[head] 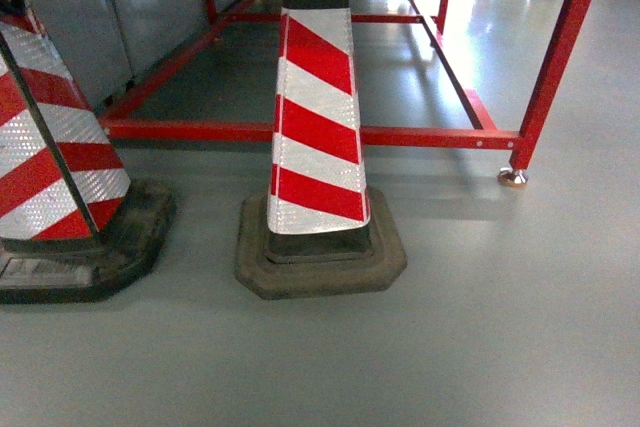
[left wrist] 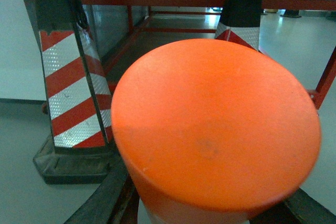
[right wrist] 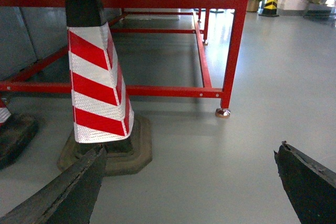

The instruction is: Pick capacitor and pack into box

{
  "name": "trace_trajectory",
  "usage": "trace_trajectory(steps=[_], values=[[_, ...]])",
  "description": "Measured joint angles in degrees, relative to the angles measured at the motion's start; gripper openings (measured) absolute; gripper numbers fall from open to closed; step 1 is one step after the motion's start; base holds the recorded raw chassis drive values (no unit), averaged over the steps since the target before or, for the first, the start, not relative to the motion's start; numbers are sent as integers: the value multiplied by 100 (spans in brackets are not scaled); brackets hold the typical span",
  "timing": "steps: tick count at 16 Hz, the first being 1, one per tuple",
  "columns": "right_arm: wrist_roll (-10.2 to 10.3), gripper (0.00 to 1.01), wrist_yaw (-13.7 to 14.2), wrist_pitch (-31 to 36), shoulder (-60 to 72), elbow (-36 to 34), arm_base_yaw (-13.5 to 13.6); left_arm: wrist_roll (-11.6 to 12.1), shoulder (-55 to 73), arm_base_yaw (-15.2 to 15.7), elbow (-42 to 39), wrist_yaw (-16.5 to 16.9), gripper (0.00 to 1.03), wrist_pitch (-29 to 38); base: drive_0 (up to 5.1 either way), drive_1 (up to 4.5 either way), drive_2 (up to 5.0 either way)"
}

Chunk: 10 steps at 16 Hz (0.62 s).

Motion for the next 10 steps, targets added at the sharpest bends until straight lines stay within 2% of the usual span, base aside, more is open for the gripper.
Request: trace_trajectory(steps=[5,10], values=[[0,98,4,-26,0,0,0,0,0,0,0,4,44,9,-3,393,-398],[0,98,4,-15,0,0,0,0,0,0,0,4,44,4,0,0,0]])
